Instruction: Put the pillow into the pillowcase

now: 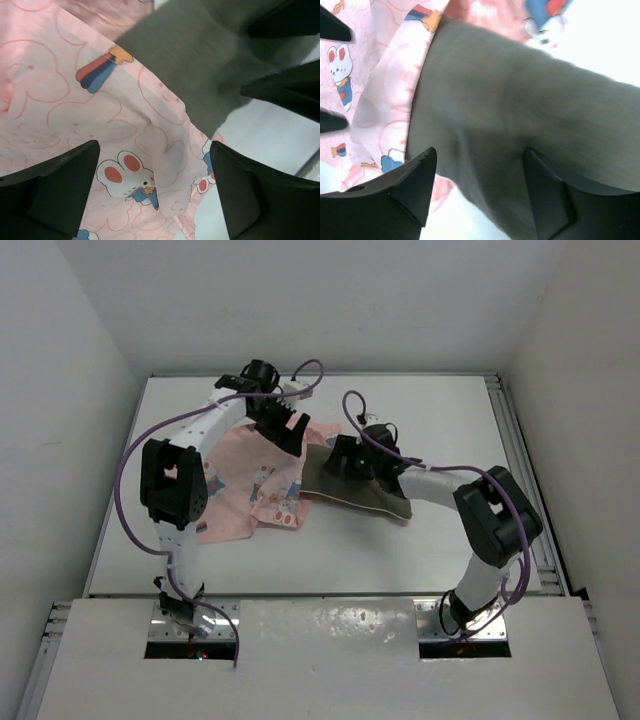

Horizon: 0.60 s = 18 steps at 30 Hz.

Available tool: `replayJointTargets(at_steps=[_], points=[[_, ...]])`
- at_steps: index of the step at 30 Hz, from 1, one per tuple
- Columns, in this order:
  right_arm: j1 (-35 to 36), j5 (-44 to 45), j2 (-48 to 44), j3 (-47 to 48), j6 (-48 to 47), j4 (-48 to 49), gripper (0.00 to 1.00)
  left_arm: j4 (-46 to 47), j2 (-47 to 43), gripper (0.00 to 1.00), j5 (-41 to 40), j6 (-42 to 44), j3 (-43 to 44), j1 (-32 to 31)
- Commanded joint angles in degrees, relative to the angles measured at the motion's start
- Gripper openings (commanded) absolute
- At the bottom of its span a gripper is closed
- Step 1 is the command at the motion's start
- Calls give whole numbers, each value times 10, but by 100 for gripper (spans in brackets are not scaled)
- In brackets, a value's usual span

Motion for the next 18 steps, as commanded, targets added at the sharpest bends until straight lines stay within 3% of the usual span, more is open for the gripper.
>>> replayJointTargets(at_steps=[1, 5, 9, 12, 16, 18], points=[[-44, -15, -58, -22, 7, 46, 77, 59, -28, 87, -38, -28, 36, -5], [-70, 2, -64, 9, -25, -9, 89, 45, 24, 73, -55, -30, 81, -23], [-86, 13, -28, 72, -55, -112, 95, 45, 82, 81, -101, -42, 121, -46], [-85, 19, -7, 87, -77, -128, 99, 73, 105, 83, -136, -58, 130, -56], [-72, -11, 16, 83, -96, -144, 99, 91, 135, 76, -180, -77, 142, -60], [-61, -36, 27, 67, -94, -135, 99, 88, 152, 67, -185, -79, 153, -59]])
